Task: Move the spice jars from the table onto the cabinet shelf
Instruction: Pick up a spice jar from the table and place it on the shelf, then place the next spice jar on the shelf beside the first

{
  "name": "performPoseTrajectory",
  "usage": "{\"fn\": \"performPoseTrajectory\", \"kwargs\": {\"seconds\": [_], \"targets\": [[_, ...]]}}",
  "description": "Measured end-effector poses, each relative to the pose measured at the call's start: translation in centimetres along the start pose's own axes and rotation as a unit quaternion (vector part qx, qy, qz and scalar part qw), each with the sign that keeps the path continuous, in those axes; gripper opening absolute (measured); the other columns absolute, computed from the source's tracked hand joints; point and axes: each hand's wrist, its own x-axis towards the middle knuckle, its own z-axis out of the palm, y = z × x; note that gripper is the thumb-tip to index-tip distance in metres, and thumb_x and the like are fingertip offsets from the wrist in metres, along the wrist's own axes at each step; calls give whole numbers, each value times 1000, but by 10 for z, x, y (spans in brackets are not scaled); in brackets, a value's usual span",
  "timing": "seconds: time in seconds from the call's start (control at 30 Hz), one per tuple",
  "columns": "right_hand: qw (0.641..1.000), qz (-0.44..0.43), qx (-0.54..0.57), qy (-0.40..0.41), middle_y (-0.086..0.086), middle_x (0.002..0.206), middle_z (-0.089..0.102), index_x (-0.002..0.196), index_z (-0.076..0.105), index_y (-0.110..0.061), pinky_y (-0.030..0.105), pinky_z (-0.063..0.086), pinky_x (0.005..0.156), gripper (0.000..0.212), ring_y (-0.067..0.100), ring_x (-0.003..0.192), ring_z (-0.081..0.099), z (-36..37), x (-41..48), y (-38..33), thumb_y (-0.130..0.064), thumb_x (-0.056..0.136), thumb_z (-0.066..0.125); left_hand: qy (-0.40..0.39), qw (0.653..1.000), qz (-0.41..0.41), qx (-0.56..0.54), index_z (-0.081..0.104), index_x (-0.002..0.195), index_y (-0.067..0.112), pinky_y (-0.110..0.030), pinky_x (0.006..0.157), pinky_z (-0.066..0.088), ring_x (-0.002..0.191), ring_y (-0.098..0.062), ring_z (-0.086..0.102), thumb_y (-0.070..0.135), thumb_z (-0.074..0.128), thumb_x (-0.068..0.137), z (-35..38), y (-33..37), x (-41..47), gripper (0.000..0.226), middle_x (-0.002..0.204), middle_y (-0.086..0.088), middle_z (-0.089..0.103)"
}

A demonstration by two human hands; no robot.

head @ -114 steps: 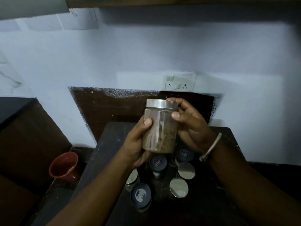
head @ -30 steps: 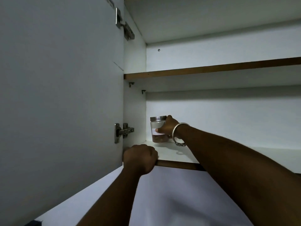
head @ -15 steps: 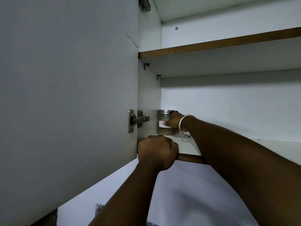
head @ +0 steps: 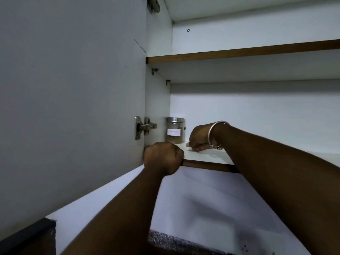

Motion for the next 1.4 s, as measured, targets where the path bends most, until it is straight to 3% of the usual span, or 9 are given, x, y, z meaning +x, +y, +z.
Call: {"fn": "performPoseTrajectory", "kwargs": {"seconds": [0.1,0.23,0.4,0.5,0.67,0.87,1.07,1.17,1.4], "targets": [[979,-65,-191,35,11,99,60,92,59,-7,35,48,84,12,25,92,55,9,-52,3,-17,99,61,-43,999,-21,-8,73,87,20,-33,74,47,93,-31,69,49,29,91,-10,4,-2,53,96,-8,74],[974,-96,-189,82,18,103,64,99,64,4,34,48,84,19,26,95,57,24,-118,10,-11,101,52,-154,985,-54,-53,73,106,19,-41,92,51,111,-35,65,40,36,102,-37,17,-10,43,120,-14,71],[962,-194,-150,122,23,124,69,116,68,3,34,49,94,25,30,112,64,58,-198,34,-3,97,54,-56,960,-36,-273,78,106,12,-45,85,54,104,-34,70,42,42,96,-74,67,-88,48,107,-15,78],[950,-251,-99,154,6,105,71,110,70,-7,22,47,80,27,16,93,62,102,-248,70,0,89,55,-54,929,-50,-362,75,118,13,-41,92,54,109,-27,71,36,45,93,-82,95,-161,45,115,-9,78],[976,-192,-2,97,13,109,73,119,64,-5,41,55,86,39,31,100,69,214,-326,153,-9,81,60,-140,905,-42,-399,71,118,7,-33,83,50,98,-23,71,36,49,95,-59,107,-311,43,107,-11,78],[988,-80,35,-124,12,117,72,131,58,-9,32,54,89,44,27,107,69,364,-401,248,-13,88,69,-348,862,-105,-352,71,122,12,-31,88,53,98,-12,68,32,60,95,-12,94,-509,35,114,-6,76],[950,-15,-142,-276,17,135,51,137,39,-10,48,53,98,94,40,117,60,479,-452,307,-52,66,84,-387,854,-171,-302,73,113,13,-27,80,46,98,-27,67,19,61,79,4,94,-628,36,108,-6,70],[958,-17,-140,-251,19,141,41,146,28,-10,47,51,99,102,42,120,58,507,-465,321,-53,71,82,-399,847,-185,-299,72,112,14,-34,82,50,98,-24,63,17,58,81,4,95,-650,34,109,-5,66],[978,-5,-27,-205,7,130,55,132,38,-24,42,55,93,86,30,114,63,490,-454,325,-49,63,84,-423,817,-178,-348,69,115,13,-25,85,44,101,-16,59,9,61,81,2,91,-653,36,114,-4,63]]}}
